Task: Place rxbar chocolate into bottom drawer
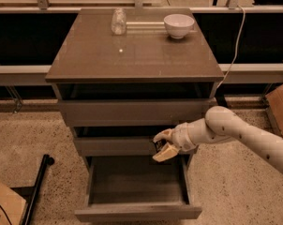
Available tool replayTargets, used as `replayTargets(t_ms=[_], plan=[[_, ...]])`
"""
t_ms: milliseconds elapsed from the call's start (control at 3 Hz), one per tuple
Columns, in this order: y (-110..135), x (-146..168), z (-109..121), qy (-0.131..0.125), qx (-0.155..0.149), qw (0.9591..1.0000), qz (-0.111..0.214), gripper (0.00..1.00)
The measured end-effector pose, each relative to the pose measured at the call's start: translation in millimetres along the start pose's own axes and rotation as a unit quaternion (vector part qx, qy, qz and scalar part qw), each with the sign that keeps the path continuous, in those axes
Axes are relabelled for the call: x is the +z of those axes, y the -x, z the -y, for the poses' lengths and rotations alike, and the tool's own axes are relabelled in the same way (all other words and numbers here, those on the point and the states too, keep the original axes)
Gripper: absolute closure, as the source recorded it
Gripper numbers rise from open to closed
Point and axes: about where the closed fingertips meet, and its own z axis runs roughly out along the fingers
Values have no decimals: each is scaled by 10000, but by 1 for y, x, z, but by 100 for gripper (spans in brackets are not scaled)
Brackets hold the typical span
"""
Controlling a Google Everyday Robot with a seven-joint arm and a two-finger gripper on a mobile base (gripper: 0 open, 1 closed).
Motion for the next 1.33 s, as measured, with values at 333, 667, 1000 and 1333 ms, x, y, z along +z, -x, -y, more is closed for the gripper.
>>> replayTargets(t_ms=[333, 667, 1000, 1333], plan=[[-31, 23, -4, -58, 161, 9998, 87, 100], [-61, 40, -2, -273, 474, 9973, 491, 100], [-93, 58, 3, -449, 887, 9890, 1091, 100], [-124, 74, 6, -479, 1277, 9796, 1478, 100]])
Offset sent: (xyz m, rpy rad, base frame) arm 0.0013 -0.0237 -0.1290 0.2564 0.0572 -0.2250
